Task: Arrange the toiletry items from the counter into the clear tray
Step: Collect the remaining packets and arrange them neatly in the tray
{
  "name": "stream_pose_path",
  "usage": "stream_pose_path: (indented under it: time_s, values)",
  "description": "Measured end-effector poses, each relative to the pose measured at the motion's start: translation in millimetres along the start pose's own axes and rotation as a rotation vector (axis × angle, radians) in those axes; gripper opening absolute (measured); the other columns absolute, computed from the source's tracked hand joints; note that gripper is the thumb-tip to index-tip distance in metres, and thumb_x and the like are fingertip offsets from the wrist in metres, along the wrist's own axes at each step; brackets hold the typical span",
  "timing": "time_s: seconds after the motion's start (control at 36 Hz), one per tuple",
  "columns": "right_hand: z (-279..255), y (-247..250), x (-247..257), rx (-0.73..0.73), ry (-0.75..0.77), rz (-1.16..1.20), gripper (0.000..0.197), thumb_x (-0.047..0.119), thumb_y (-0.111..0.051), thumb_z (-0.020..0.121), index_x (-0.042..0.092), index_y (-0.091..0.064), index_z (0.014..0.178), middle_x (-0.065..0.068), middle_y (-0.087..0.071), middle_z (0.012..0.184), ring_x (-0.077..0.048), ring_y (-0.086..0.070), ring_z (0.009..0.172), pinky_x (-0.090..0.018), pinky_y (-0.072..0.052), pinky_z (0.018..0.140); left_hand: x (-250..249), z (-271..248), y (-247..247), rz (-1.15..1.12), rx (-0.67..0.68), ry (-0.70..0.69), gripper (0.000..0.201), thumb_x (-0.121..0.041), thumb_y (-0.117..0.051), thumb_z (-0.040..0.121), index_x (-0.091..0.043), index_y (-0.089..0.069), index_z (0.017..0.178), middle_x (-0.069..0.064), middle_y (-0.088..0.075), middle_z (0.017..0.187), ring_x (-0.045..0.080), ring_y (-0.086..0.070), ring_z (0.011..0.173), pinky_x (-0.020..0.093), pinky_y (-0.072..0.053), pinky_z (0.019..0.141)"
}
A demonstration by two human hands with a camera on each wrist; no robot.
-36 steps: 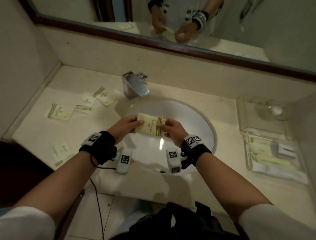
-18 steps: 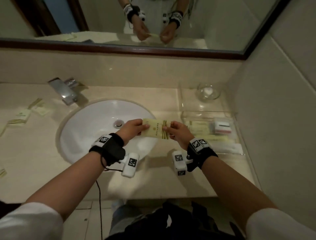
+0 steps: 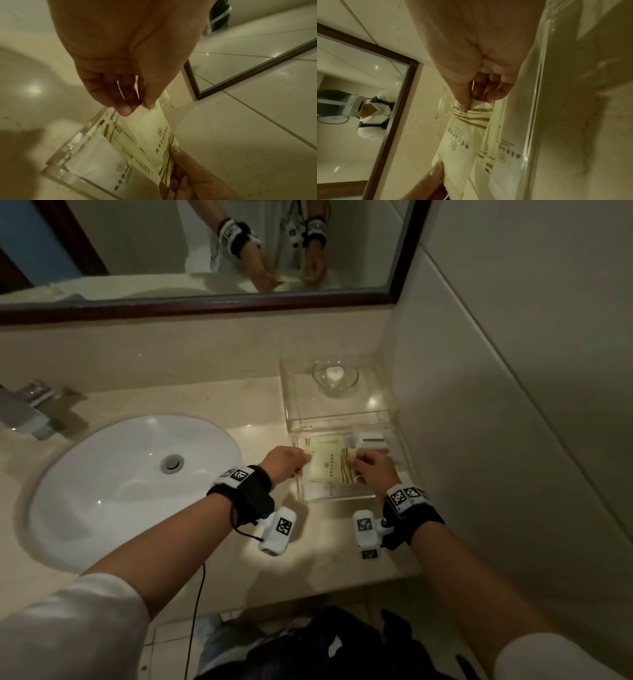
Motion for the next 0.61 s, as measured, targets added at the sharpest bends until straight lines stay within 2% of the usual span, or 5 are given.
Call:
stream_pose_path:
  time_s: [0.08, 0.17, 0.22, 0.39, 0.61]
  values:
    - [8.7, 7.2, -1.1, -0.046, 0.036, -0.082, 0.011, 0.015, -0.061, 0.089, 0.006, -0.067, 0.092, -0.002, -0.063, 0.075, -0.012, -0.055, 0.066, -0.023, -0.048, 0.062, -0.3, 10.1, -4.5, 0.07, -0.067, -0.009, 0.037, -0.025, -0.061, 0.088, -0.02, -0.053, 0.052, -0.001, -0.054, 0.06, 0.018, -0.051, 0.069, 0.029, -0.042, 0.073]
    - [20.3, 9.0, -1.8, -0.094, 0.05, -0.175, 0.006, 0.018, -0.066, 0.086, 0.013, -0.068, 0.086, -0.002, -0.065, 0.077, -0.016, -0.059, 0.07, -0.032, -0.053, 0.071, -0.9, 17.1, -4.8, 0.113, -0.128, -0.011, 0.045, -0.028, -0.065, 0.085, -0.023, -0.054, 0.041, -0.003, -0.056, 0.057, 0.017, -0.054, 0.068, 0.032, -0.046, 0.078]
    - [27.8, 9.0, -2.0, -0.127, 0.045, -0.2, 0.003, 0.021, -0.068, 0.084, 0.018, -0.068, 0.083, -0.001, -0.066, 0.078, -0.016, -0.06, 0.073, -0.035, -0.054, 0.077, -3.6, 20.6, -4.4, 0.126, -0.165, -0.009, 0.037, -0.029, -0.067, 0.084, -0.023, -0.057, 0.048, -0.003, -0.059, 0.062, 0.017, -0.057, 0.07, 0.029, -0.047, 0.076]
    - [41.8, 2.4, 10.0, -0.161, 0.062, -0.296, 0.019, 0.023, -0.069, 0.083, 0.012, -0.068, 0.099, -0.004, -0.069, 0.09, -0.018, -0.062, 0.087, -0.03, -0.05, 0.086, -0.4, 33.3, 1.4, 0.163, -0.267, 0.008, 0.022, -0.03, -0.069, 0.082, -0.009, -0.071, 0.079, 0.0, -0.067, 0.079, 0.015, -0.058, 0.075, 0.023, -0.044, 0.071]
    - [60.1, -10.8, 25.8, -0.193, 0.133, -0.451, 0.008, 0.016, -0.067, 0.082, 0.008, -0.064, 0.085, -0.007, -0.066, 0.084, -0.017, -0.057, 0.076, -0.024, -0.045, 0.069, -4.3, 44.7, 9.1, 0.273, -0.336, 0.004, 0.019, -0.03, -0.067, 0.083, -0.019, -0.06, 0.07, -0.002, -0.061, 0.077, 0.013, -0.055, 0.076, 0.023, -0.038, 0.068]
Point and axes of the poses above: each hand's wrist, its own z-axis towards the middle knuckle, its own y-axis out of the back of the hand, x = y × z, the point moved 4 cm from there along z, towards the middle knuckle
